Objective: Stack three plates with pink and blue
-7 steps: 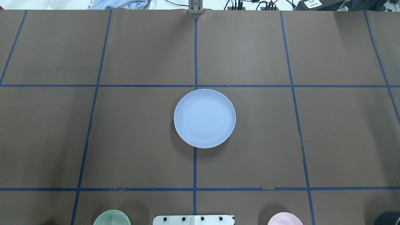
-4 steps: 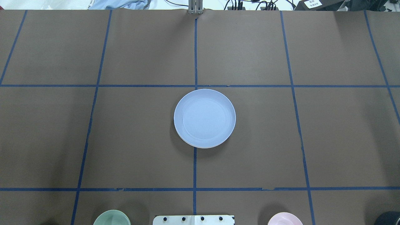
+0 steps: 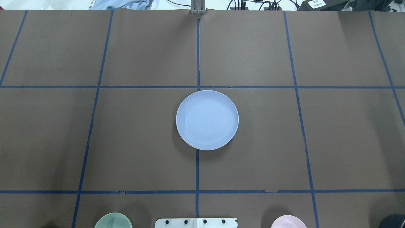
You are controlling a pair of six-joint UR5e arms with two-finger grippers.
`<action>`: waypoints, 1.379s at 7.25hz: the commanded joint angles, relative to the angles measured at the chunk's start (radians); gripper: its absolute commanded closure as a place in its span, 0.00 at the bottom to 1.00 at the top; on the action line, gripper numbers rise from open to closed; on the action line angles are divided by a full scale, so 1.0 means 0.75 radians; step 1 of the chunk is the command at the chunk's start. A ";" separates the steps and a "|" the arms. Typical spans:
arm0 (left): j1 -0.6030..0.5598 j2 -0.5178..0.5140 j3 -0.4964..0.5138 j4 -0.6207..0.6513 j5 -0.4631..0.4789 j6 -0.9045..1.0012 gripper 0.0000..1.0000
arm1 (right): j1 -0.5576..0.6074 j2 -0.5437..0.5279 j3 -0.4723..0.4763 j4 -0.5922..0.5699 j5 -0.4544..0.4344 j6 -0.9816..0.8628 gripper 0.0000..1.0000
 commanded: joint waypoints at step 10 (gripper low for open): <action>0.000 -0.002 0.000 -0.002 0.002 0.004 0.00 | 0.000 0.003 -0.005 0.002 -0.002 -0.199 0.00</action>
